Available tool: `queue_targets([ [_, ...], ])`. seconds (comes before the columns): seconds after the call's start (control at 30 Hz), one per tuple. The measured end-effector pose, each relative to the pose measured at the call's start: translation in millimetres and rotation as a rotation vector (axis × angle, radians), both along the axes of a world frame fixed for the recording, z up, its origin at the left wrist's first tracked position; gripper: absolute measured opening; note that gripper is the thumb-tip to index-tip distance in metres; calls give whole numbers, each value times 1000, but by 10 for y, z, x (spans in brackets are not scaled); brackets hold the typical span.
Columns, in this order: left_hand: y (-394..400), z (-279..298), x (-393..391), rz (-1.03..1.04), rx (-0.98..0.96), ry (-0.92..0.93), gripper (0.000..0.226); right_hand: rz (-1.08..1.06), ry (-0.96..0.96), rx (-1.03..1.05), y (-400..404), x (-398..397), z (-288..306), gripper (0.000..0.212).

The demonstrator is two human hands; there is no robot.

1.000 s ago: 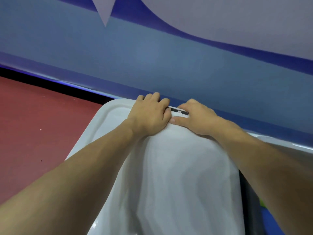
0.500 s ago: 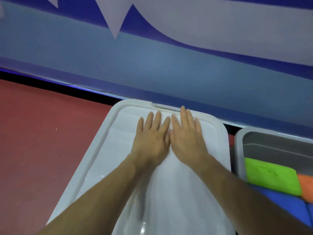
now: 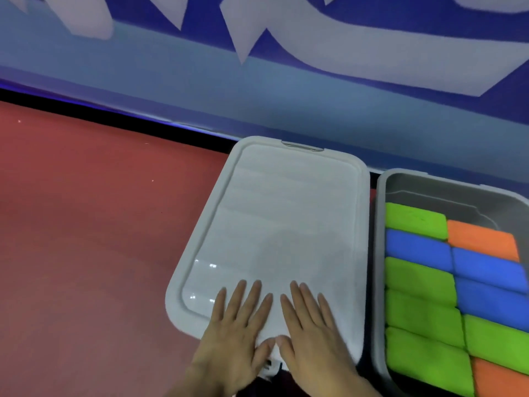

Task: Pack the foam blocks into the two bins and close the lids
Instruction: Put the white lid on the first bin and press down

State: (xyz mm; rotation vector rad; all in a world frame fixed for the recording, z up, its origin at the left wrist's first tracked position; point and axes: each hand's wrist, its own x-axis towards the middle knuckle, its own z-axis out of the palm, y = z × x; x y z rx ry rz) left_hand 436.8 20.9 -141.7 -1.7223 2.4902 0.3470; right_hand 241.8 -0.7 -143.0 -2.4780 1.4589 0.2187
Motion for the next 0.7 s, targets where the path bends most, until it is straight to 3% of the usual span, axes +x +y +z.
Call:
queue_targets([
  [0.17,238,131,60,-78,101,-138,106,78,111,41,303,-47,-33,104],
  [0.27,278,31,-12,24,111,-247,117,62,123,-3,342,-15,-129,117],
  [0.37,294,-163,16,60,72,-219,110,34,103,-89,359,51,-209,106],
  [0.53,254,-189,117,-68,-14,-113,95,15,110,-189,367,125,-266,64],
  [0.7,35,22,350,-258,7,-63,82,-4,43,-112,341,104,-228,78],
])
